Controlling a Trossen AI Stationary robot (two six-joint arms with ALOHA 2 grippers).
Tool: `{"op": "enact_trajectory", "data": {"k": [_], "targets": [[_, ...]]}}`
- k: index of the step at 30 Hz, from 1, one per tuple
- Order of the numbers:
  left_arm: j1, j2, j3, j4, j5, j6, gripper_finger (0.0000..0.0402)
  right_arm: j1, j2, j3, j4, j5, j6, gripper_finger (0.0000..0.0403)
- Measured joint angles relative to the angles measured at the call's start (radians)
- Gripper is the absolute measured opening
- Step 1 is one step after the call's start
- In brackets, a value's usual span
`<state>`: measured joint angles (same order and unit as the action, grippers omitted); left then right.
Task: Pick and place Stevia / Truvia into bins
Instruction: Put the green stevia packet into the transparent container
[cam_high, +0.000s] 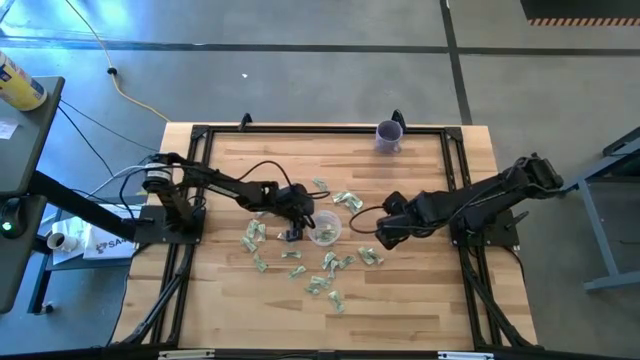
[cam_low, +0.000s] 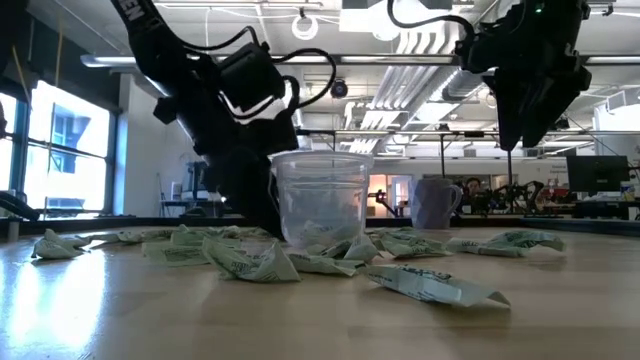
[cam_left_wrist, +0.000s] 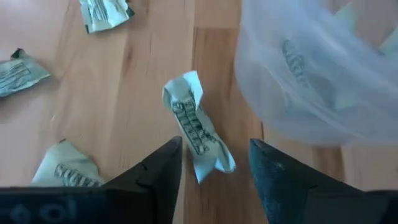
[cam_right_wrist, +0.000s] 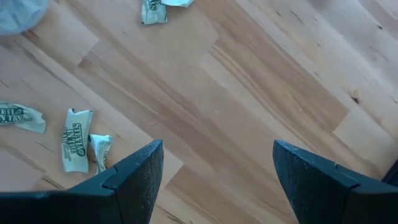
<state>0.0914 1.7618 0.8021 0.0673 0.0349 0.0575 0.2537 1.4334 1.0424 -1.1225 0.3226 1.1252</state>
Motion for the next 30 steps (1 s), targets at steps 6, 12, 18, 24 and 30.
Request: {"op": "enact_trajectory", "data": {"k": [6, 12, 18, 24, 30], "targets": [[-0.001, 0.026, 0.004, 0.009, -0.033, 0.001, 0.016, -0.006, 0.0, 0.0, -0.003, 0.0, 0.023, 0.0291], [-0.002, 0.027, 0.027, -0.039, -0.121, 0.106, 0.005, -0.006, 0.0, 0.0, -0.002, -0.001, 0.027, 0.0291], [0.035, -0.003, 0.113, -0.299, -0.243, 0.156, 0.0032, -0.006, 0.0, 0.0, -0.002, -0.011, 0.024, 0.0291], [0.049, -0.112, 0.22, -0.548, -0.315, 0.232, 0.0034, 0.019, -0.001, -0.021, 0.017, -0.12, -0.127, 0.0291], [0.035, -0.238, 0.286, -0.591, -0.136, 0.218, 0.0034, 0.07, -0.001, -0.116, 0.112, -0.19, -0.155, 0.0291]]}}
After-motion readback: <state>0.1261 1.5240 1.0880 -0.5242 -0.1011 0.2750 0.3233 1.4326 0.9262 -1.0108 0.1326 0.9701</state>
